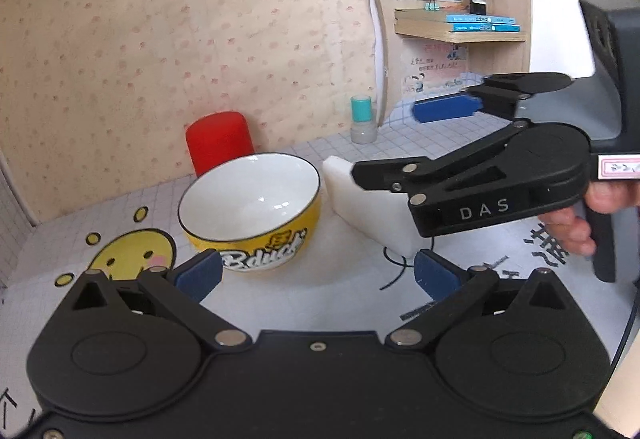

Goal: Clean bowl

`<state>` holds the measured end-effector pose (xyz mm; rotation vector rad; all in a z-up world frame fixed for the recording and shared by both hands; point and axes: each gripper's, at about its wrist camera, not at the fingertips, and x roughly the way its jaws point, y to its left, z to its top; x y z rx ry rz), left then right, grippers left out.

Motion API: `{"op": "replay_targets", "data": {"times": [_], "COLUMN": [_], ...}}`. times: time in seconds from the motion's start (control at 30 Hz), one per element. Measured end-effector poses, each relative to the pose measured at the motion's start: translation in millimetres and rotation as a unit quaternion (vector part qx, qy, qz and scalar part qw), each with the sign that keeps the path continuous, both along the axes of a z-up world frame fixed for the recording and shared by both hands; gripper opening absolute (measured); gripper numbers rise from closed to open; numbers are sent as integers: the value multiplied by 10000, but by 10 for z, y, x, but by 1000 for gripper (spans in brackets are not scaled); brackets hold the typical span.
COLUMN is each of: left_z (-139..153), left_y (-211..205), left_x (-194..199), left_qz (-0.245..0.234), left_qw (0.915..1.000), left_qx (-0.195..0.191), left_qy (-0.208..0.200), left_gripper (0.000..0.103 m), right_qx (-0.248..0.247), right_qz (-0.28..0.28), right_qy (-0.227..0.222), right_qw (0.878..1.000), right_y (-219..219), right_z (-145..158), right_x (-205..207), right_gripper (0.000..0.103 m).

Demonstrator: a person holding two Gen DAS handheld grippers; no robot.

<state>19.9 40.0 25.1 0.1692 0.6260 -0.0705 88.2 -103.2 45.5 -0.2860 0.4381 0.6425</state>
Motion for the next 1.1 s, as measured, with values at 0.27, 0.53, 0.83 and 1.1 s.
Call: {"op": "replay_targets", "data": {"times": [0.27, 0.53, 0.83, 1.1], "left_z": [92, 41, 62, 130], "left_y": [-79, -106, -73, 74], "left_x": [-156, -354, -552, -632], "left_qz": [-257, -769, -872, -461], "left_qw": [9988, 9964, 9955, 9978], "left_qx": [230, 271, 101, -156], "left_qy": [-360, -226, -357, -439], "left_gripper": [102, 102, 102, 102], "right_qx": [116, 120, 100, -90], "right_qz": [-346, -433, -661, -700], "right_qy": [87, 38, 192, 182], "right_qw": [9993, 9990, 9976, 9973], "right_y": [-87, -110, -31, 70], "right_z": [78, 201, 155, 135], "right_x": [-311, -527, -654, -727], "right_gripper": [86, 86, 86, 86]}}
